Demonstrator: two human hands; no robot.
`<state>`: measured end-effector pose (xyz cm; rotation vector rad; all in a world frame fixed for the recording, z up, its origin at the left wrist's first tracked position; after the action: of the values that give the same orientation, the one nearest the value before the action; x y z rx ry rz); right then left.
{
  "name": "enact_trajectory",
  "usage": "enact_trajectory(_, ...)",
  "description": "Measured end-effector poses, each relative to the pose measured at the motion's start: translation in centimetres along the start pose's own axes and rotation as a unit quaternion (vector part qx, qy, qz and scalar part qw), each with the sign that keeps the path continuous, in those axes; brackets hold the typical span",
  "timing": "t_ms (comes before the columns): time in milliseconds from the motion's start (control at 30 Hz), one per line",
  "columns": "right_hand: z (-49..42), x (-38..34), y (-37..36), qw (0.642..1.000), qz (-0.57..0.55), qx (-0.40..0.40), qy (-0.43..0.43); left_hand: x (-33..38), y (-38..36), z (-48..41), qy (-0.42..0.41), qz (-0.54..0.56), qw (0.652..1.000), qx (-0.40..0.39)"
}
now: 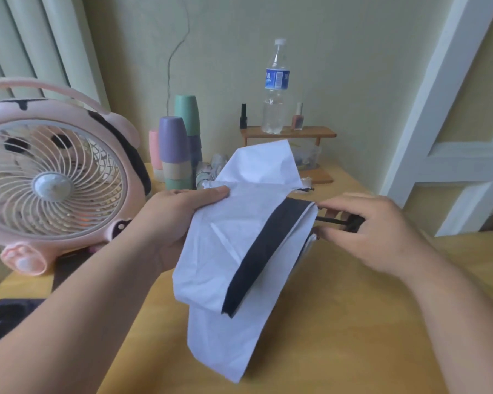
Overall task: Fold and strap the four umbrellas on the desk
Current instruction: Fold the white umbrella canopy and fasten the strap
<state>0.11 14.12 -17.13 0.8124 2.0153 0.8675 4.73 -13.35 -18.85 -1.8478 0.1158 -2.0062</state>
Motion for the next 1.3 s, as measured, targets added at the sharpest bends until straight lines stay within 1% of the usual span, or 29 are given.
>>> enact_trajectory(67, 0.0, -0.6, 0.7, 0.999, 0.033, 0.029, 0.005, -0.1, 0.7, -0.3, -0.005, 0.005, 1.0, 0.026)
enact_trajectory(100, 0.0, -0.9, 1.3, 0.998, 0.044, 0.05, 0.009, -0.3, 0.8, -0.5, 0.002, 0.023, 0.999, 0.022)
enact_trajectory(167, 0.2, -2.5, 1.9, 0.994, 0.073, 0.069, 0.046, -0.9, 0.2, -0.8, 0.044, 0.067, 0.997, -0.013)
enact_trajectory(200, 0.3, -3.3, 1.8, 0.99, 0.102, 0.064, 0.07, -1.2, -0.3, -0.8, 0.06, 0.07, 0.995, -0.03)
enact_trajectory(233, 0.3, -3.5, 1.3, 0.988, 0.122, 0.045, 0.08, -1.3, -0.5, -0.9, 0.063, 0.061, 0.995, -0.046)
enact_trajectory(267, 0.1, -3.2, 0.6, 0.99, 0.121, 0.014, 0.067, -1.2, -0.7, -1.0, 0.05, 0.049, 0.995, -0.066)
enact_trajectory(333, -0.1, -2.1, -0.8, 0.996, 0.069, -0.051, 0.01, -0.4, -0.8, -0.9, -0.002, -0.007, 0.997, -0.073)
enact_trajectory(400, 0.1, -1.0, -2.1, 0.991, -0.014, -0.117, -0.062, 0.1, -1.2, -0.9, -0.022, -0.045, 0.992, -0.115)
enact_trajectory(467, 0.7, -0.2, -3.3, 0.97, -0.096, -0.192, -0.115, 0.5, -1.6, -0.5, -0.05, -0.112, 0.98, -0.16)
enact_trajectory(500, 1.1, 0.0, -3.7, 0.958, -0.125, -0.224, -0.131, 0.8, -1.6, -0.4, -0.074, -0.147, 0.972, -0.167)
enact_trajectory(533, 1.5, -0.1, -4.0, 0.947, -0.146, -0.252, -0.136, 0.9, -2.0, -0.1, -0.09, -0.16, 0.965, -0.185)
enact_trajectory(600, 2.2, -0.5, -4.4, 0.929, -0.168, -0.3, -0.135, 0.3, -3.1, 0.8, -0.075, -0.163, 0.952, -0.247)
enact_trajectory(667, 2.7, -0.6, -4.7, 0.918, -0.182, -0.324, -0.135, -0.4, -4.3, 1.9, -0.065, -0.197, 0.932, -0.297)
enact_trajectory(733, 2.8, -0.8, -4.8, 0.911, -0.213, -0.328, -0.13, -0.3, -4.4, 2.2, -0.08, -0.227, 0.929, -0.281)
enact_trajectory(800, 2.5, -1.0, -4.2, 0.911, -0.24, -0.314, -0.118, 0.0, -4.1, 1.8, -0.094, -0.253, 0.939, -0.212)
enact_trajectory(833, 2.4, -1.2, -3.8, 0.913, -0.253, -0.302, -0.111, 0.0, -3.5, 1.4, -0.088, -0.247, 0.949, -0.173)
enact_trajectory(900, 1.9, -0.8, -2.3, 0.924, -0.26, -0.261, -0.105, -0.4, -1.7, 0.1, -0.059, -0.185, 0.976, -0.094)
enact_trajectory(933, 1.6, -0.8, -1.5, 0.939, -0.238, -0.232, -0.09, -0.6, -1.0, -0.4, -0.039, -0.156, 0.985, -0.066)
enact_trajectory(1000, 1.4, -1.3, 0.0, 0.972, -0.155, -0.173, -0.042, -1.3, 0.2, -0.9, -0.002, -0.126, 0.992, -0.025)
enact_trajectory(1067, 1.5, -2.3, 0.2, 0.986, -0.089, -0.142, 0.005, -1.4, 0.7, -0.9, 0.004, -0.116, 0.993, 0.009)
enact_trajectory(1200, 1.0, -2.5, -0.9, 0.992, -0.003, -0.121, 0.031, -2.2, 0.7, -0.7, 0.039, -0.116, 0.992, 0.012)
enact_trajectory(1300, 0.8, -2.6, -1.1, 0.992, 0.002, -0.123, 0.037, -2.4, 0.5, -0.8, 0.044, -0.102, 0.994, -0.002)
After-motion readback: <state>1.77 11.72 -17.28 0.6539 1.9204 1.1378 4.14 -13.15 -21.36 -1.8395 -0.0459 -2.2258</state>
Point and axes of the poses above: each hand's wrist, its own z-axis away from the middle knuckle, its own y-axis out of the back of the hand, x = y × z, the point moved 9 cm from there along -z, towards the middle knuckle, and after that the axes turned 12 degrees about z, right-handed, at the moved point
